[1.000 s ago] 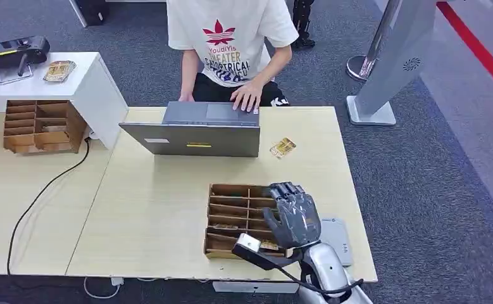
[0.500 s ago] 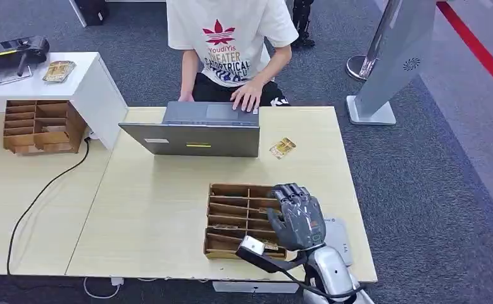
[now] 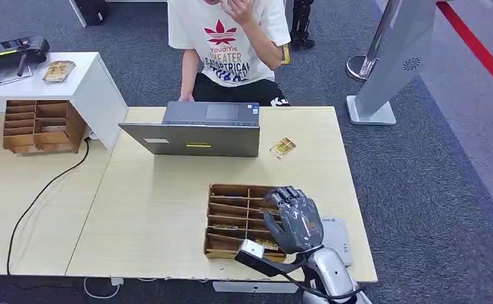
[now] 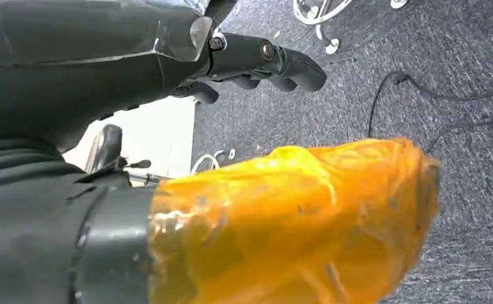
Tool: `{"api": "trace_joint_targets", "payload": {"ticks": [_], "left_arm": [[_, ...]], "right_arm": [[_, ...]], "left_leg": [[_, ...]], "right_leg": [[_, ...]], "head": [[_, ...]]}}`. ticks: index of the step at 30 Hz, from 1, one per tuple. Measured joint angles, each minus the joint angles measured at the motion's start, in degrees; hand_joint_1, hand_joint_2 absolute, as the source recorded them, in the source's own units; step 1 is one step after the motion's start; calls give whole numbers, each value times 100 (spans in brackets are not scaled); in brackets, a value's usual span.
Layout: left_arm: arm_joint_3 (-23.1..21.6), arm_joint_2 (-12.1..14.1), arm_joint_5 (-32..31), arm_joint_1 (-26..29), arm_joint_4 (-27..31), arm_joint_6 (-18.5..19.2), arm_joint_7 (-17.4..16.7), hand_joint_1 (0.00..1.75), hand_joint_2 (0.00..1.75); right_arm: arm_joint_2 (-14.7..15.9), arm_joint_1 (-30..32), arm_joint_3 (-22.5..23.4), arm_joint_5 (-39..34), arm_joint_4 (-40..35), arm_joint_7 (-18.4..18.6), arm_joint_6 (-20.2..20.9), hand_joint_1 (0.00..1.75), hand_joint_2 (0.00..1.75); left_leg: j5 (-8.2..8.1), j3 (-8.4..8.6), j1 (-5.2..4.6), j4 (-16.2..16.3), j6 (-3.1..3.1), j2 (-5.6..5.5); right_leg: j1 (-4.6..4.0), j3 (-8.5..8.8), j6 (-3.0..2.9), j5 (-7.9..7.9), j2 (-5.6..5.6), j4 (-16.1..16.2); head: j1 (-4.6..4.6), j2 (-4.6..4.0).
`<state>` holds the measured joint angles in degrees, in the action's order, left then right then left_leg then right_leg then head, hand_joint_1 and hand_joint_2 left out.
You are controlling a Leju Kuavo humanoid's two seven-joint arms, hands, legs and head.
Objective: Pass the card to the sensor for recognition and then transmit it.
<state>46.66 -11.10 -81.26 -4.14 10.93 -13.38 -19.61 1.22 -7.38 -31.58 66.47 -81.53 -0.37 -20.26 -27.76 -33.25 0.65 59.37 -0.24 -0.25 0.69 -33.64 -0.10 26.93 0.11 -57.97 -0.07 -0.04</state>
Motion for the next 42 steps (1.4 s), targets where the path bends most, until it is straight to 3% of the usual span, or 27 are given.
{"api": "trace_joint_targets", "payload": {"ticks": [15,19,28,42], "left_arm": [[26,0,0,0,0,-2,9,0,0],[59,0,-2,0,0,-2,28,0,0],[66,0,-35,0,0,-2,35,0,0],[66,0,-103,-1,0,0,37,0,0]], "right_arm": [[24,23,-63,-103,-100,-39,85,94,175],[31,22,-96,-111,-96,-39,116,84,175],[33,15,-149,-153,-11,-39,199,80,175],[33,-81,-230,-203,214,9,269,91,175]], "left_leg": [[0,0,0,0,0,0],[0,0,0,0,0,0],[0,0,0,0,0,0],[0,-1,0,0,0,0]], "right_leg": [[0,0,0,0,0,0],[0,0,0,0,0,0],[0,1,0,0,0,0],[0,1,0,0,0,0]], "head": [[0,0],[0,0],[0,0],[0,0]]}}
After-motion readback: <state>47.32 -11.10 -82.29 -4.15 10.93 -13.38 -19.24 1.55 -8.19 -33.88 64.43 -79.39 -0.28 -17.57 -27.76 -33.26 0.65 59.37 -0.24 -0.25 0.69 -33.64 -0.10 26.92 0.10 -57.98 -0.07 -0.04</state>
